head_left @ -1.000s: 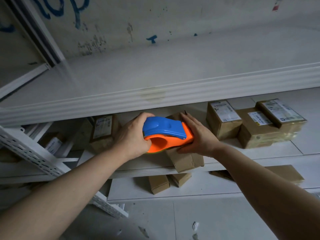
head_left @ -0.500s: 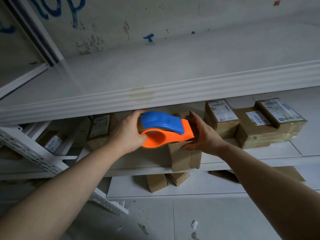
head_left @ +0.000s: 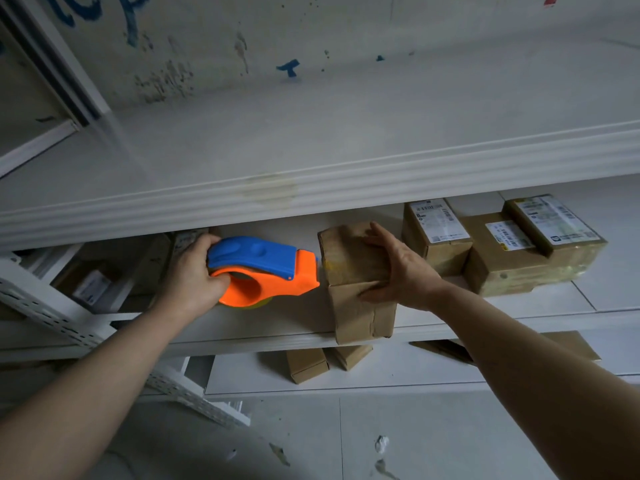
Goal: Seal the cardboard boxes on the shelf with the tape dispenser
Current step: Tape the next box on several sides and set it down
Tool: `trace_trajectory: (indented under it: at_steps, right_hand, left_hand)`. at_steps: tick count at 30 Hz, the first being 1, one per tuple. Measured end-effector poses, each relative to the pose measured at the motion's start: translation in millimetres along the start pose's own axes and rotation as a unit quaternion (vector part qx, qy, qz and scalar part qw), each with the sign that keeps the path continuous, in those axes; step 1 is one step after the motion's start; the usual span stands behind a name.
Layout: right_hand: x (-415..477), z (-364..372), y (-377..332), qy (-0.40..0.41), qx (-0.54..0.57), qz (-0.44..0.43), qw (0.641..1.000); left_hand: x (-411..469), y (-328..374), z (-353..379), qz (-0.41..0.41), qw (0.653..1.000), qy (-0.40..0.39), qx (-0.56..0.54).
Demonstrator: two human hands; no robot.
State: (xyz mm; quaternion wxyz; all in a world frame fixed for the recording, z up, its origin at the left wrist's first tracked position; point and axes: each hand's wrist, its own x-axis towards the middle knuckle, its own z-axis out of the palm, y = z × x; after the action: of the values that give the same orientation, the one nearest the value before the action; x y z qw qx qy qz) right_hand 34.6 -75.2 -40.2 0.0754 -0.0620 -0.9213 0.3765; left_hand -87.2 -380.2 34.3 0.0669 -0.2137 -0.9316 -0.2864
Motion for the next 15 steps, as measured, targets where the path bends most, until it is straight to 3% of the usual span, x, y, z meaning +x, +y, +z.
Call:
trace_trajectory:
  at_steps: [4, 7, 11, 15]
  right_hand:
    - [-1, -1, -4, -0.004, -0.010, -0.004, 1.000]
    - [-6, -10, -13, -0.040, -0.088, -0.007, 0.995]
    - [-9, -13, -31, -0.046, -0.256, -0.070, 0.963]
    - [-9, 1, -36, -0.089, -0.356, -0.135, 0.920]
  left_hand:
    - [-2, -4, 11, -0.010, 1.000, -0.003, 0.002]
    - [-1, -1, 18, -0.016, 1.000, -0.005, -0.005]
    - [0, 3, 18, -0.010, 1.000, -0.017, -0.001]
    - [1, 3, 16, -0.009, 1.000, -0.016, 0.005]
